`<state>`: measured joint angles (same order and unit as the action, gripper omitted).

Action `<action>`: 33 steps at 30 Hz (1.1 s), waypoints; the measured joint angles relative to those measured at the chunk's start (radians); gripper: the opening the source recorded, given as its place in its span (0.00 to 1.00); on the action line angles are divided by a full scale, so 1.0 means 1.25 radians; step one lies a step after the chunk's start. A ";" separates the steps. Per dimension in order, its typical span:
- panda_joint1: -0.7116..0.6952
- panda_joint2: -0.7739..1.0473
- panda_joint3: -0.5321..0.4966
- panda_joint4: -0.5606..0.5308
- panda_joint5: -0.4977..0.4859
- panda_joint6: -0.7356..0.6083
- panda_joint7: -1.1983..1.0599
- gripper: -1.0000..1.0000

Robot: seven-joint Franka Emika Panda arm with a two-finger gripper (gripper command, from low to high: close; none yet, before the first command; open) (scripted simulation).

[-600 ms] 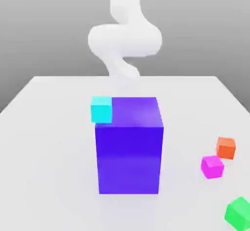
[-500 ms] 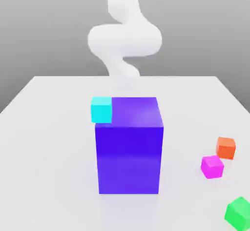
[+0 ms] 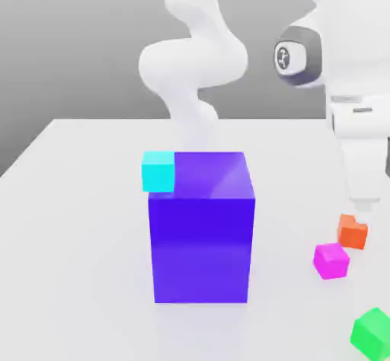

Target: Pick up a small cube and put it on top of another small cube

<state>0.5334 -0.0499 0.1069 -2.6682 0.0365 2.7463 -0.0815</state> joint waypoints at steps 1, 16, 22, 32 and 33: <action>0.015 0.029 0.007 -0.014 -0.011 0.017 -0.025 0.50; 0.101 0.303 -0.049 -0.019 -0.125 0.218 -0.039 0.00; 0.076 0.171 -0.013 -0.045 -0.079 0.112 -0.074 0.00; 0.048 0.200 -0.063 0.177 -0.041 -0.081 0.054 0.00; 0.044 0.211 -0.070 0.206 -0.037 -0.099 0.070 0.00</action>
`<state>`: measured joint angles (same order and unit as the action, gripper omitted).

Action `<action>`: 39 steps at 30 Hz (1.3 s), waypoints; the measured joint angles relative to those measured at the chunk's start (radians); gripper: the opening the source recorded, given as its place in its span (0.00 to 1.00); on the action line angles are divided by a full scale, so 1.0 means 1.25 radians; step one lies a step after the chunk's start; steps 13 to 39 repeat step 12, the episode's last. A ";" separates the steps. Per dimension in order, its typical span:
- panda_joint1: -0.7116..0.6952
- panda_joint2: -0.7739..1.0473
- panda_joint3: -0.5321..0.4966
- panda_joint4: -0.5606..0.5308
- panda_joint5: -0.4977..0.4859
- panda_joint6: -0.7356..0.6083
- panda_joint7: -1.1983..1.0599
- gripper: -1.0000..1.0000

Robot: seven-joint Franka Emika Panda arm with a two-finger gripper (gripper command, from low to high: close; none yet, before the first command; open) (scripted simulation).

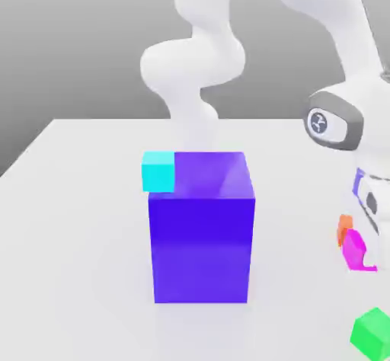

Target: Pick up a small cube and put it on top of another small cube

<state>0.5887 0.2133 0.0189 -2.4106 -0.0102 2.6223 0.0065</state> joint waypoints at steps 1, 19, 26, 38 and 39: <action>-0.004 0.011 -0.007 0.029 0.004 -0.018 0.017 0.00; -0.019 0.148 -0.030 0.138 0.022 0.010 0.073 1.00; -0.019 0.148 -0.030 0.138 0.022 0.010 0.073 1.00; -0.019 0.148 -0.030 0.138 0.022 0.010 0.073 1.00; -0.019 0.148 -0.030 0.138 0.022 0.010 0.073 1.00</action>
